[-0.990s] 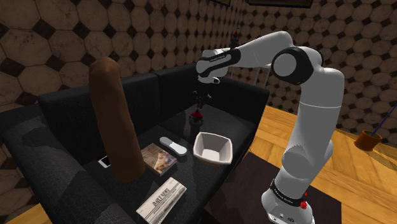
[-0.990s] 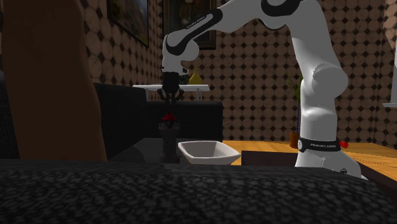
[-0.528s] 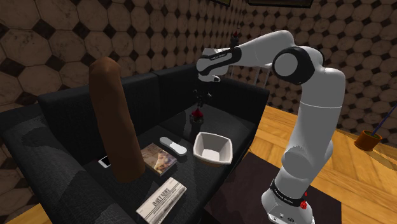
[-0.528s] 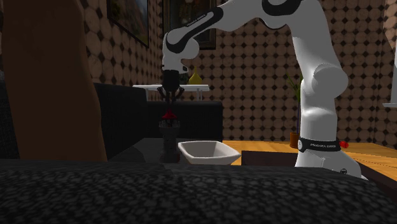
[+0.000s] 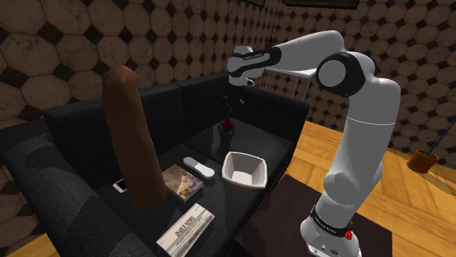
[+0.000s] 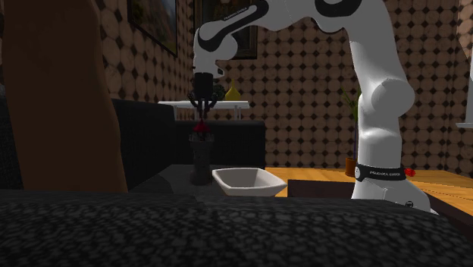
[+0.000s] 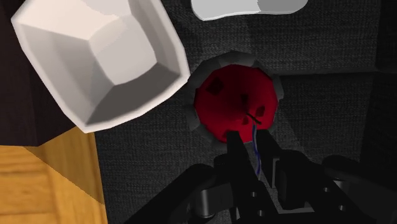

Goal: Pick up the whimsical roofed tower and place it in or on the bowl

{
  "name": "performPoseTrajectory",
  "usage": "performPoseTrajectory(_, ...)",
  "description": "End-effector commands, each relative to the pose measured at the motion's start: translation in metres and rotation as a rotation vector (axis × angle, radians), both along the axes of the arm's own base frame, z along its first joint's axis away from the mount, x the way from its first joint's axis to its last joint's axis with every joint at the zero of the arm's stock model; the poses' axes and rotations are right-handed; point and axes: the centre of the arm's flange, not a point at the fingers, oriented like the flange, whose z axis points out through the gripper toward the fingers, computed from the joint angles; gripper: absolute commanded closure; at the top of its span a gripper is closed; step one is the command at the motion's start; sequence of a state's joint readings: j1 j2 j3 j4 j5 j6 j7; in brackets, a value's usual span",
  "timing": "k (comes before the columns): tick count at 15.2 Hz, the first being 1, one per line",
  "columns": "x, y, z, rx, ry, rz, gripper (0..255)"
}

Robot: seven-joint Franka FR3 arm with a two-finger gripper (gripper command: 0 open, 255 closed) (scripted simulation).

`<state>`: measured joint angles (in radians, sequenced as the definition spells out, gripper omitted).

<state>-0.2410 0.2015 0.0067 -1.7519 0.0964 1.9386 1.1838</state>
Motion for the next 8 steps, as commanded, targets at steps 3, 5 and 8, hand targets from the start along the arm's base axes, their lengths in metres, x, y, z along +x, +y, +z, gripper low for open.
performPoseTrajectory(3, 0.001, 0.000, 0.023, 0.000, -0.001, 0.000, 255)
performPoseTrajectory(5, 0.001, 0.000, 0.034, 0.000, -0.001, 0.000, 255)
performPoseTrajectory(8, 0.001, 0.000, 0.050, 0.000, -0.001, 0.000, 255)
